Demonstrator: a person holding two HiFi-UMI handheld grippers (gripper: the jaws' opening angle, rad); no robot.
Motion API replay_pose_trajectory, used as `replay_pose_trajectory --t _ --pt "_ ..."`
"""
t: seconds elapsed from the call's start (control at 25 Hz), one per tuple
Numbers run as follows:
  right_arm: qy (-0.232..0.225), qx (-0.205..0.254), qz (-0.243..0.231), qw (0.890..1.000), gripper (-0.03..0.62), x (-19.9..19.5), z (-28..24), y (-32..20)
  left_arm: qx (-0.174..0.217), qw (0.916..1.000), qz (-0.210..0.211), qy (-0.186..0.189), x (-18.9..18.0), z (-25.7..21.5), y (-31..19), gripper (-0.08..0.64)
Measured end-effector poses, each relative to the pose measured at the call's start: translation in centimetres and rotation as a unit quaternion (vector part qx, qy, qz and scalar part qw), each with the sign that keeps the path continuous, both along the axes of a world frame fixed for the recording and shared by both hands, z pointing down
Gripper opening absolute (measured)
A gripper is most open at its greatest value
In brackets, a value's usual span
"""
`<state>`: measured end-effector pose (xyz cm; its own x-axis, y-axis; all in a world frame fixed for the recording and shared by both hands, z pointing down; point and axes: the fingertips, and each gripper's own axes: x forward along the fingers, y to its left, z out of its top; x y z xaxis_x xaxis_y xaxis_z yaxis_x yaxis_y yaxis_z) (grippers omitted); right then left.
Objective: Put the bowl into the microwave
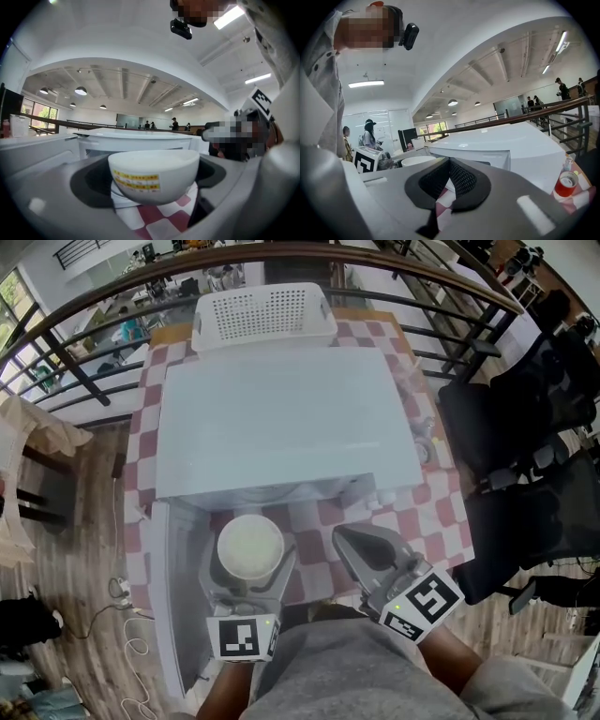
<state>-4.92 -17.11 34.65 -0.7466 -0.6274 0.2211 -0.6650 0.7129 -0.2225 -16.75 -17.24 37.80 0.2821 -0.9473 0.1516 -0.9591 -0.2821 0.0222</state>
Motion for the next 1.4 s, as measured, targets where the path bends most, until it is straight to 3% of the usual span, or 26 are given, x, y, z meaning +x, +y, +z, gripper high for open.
replay_pose_trajectory --t 0.4,0.88,1.4 --pt "0.009 -0.012 0.021 1.000 0.000 -0.5 1.1 -1.4 -0.028 0.9995 0.001 -0.013 -0.3 5.2 -4.9 0.506" --pt "0.015 -0.023 0.038 0.999 0.000 -1.1 1.9 -2.0 -0.070 0.9958 -0.015 -0.058 -1.5 11.9 -12.0 0.508" --pt "0.021 -0.033 0.061 0.997 0.000 -0.1 2.5 -1.0 -0.103 0.9920 -0.038 -0.063 -1.8 15.0 -14.5 0.508"
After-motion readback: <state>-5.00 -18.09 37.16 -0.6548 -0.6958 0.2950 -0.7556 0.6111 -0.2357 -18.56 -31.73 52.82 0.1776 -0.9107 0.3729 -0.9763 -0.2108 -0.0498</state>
